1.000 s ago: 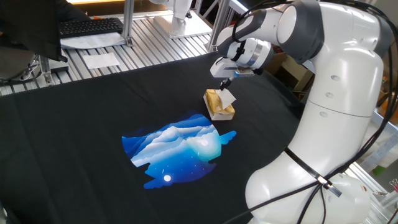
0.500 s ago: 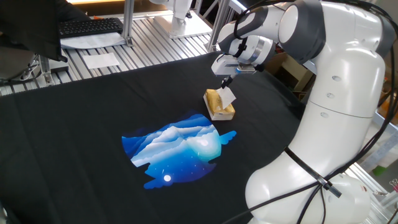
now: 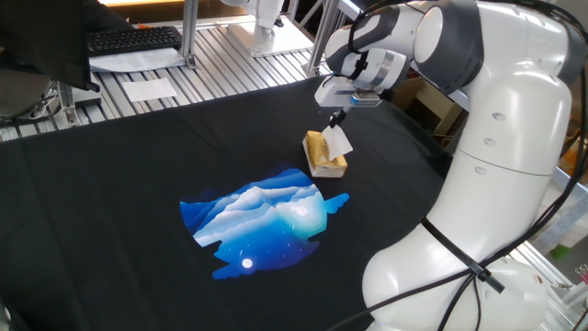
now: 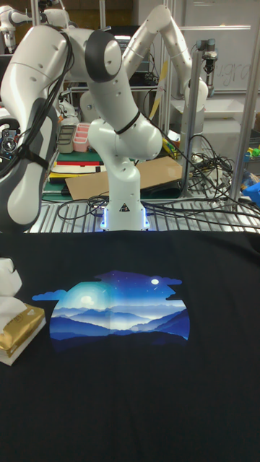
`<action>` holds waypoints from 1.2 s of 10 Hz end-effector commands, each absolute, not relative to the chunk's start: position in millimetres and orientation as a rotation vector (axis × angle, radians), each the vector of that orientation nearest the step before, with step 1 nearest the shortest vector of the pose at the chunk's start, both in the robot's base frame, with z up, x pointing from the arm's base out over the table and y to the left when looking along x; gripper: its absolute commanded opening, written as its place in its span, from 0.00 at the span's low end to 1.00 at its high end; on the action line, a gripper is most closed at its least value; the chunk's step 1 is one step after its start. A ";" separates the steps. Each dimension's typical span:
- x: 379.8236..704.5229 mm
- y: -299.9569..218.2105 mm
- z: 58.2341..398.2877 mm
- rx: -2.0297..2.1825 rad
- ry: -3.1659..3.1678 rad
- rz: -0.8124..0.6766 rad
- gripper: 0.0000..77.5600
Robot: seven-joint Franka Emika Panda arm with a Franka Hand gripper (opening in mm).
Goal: Pull out a napkin
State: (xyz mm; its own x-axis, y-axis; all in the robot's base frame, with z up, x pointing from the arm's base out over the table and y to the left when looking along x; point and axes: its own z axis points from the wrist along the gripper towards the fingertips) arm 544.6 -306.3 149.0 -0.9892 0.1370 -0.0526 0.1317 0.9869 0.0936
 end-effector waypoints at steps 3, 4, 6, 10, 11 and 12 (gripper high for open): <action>543.0 -311.5 162.2 0.214 3.091 0.133 0.03; 543.1 -312.1 164.0 0.212 3.096 0.135 0.03; 543.2 -311.1 167.2 0.211 3.105 0.136 0.03; 541.5 -313.6 181.9 0.203 3.119 0.120 0.03; 541.4 -315.3 184.9 0.201 3.121 0.113 0.03; 541.3 -316.6 187.4 0.201 3.122 0.101 0.03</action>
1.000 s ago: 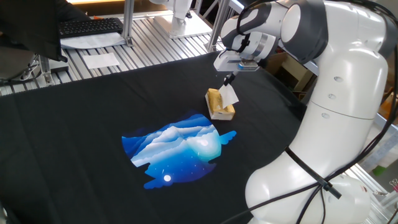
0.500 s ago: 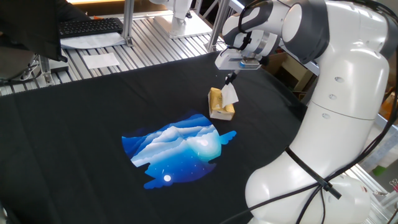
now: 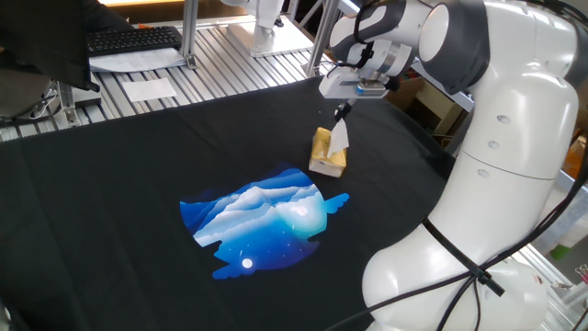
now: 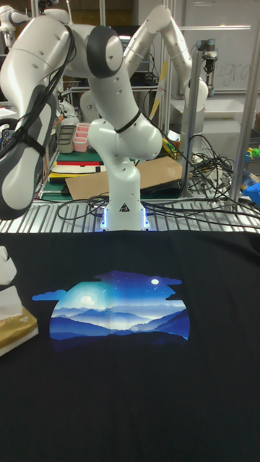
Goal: Pull out a napkin
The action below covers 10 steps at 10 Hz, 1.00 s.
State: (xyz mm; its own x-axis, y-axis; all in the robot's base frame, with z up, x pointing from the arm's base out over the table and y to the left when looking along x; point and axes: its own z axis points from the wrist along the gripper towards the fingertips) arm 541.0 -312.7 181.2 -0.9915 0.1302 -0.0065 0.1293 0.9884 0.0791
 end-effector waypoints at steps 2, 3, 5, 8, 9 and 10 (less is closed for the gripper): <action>541.3 -318.6 192.4 0.200 3.123 0.083 0.03; 541.1 -319.3 193.9 0.199 3.125 0.080 0.03; 538.7 -318.6 198.5 0.202 3.132 0.067 0.03; 536.8 -315.9 201.4 0.208 3.135 0.064 0.03; 534.6 -311.2 204.2 0.220 3.136 0.056 0.03; 534.4 -310.9 204.3 0.220 3.136 0.055 0.03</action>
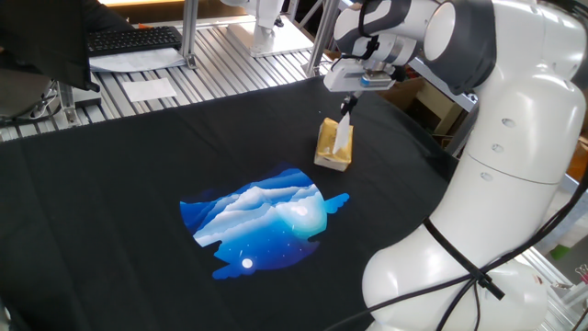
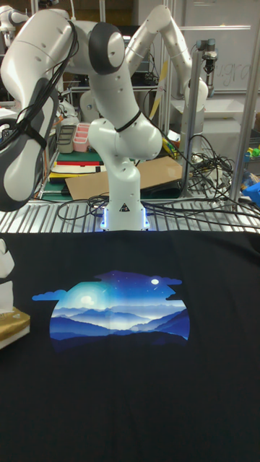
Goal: Pull out a napkin
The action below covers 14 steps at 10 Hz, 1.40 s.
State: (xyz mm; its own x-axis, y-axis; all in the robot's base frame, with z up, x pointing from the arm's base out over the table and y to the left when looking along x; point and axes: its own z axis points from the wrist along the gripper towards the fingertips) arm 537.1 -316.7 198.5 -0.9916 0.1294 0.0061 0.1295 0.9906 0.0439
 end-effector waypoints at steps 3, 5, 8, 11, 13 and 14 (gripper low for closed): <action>528.3 -304.7 213.2 -0.244 -3.121 -0.035 0.03; 527.7 -307.0 217.7 -0.242 -3.115 -0.024 0.03; 532.2 -311.1 225.0 -0.241 -3.106 -0.017 0.03; 532.0 -309.7 227.0 -0.254 -3.101 -0.011 0.03; 530.9 -312.6 234.1 -0.255 -3.094 0.003 0.03; 530.5 -311.4 232.9 -0.254 -3.098 0.012 0.03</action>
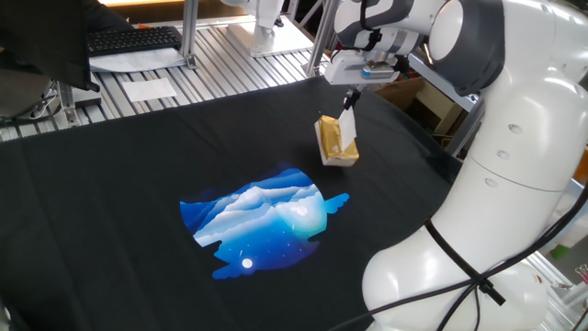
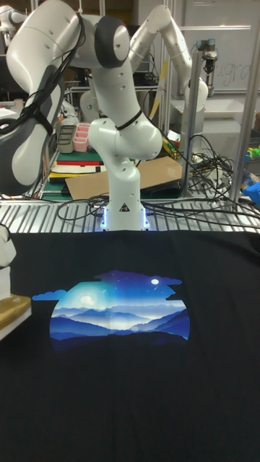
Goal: Pull out a napkin
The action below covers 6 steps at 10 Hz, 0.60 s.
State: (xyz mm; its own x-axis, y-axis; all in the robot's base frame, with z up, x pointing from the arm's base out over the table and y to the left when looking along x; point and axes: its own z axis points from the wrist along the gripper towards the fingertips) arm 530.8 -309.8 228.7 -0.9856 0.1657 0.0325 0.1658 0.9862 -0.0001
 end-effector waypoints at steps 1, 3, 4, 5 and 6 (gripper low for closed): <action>531.0 -311.2 233.8 -0.266 -3.098 0.008 0.03; 536.9 -310.9 221.2 -0.229 -3.116 0.026 0.03; 533.0 -310.5 230.4 -0.250 -3.108 0.023 0.03; 531.6 -311.1 243.4 -0.241 -3.082 0.024 0.03; 531.6 -311.6 246.0 -0.238 -3.076 0.025 0.03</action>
State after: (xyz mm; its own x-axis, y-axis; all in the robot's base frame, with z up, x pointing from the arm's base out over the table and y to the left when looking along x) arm 532.2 -310.0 223.6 -0.9871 0.1572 0.0306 0.1570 0.9875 -0.0101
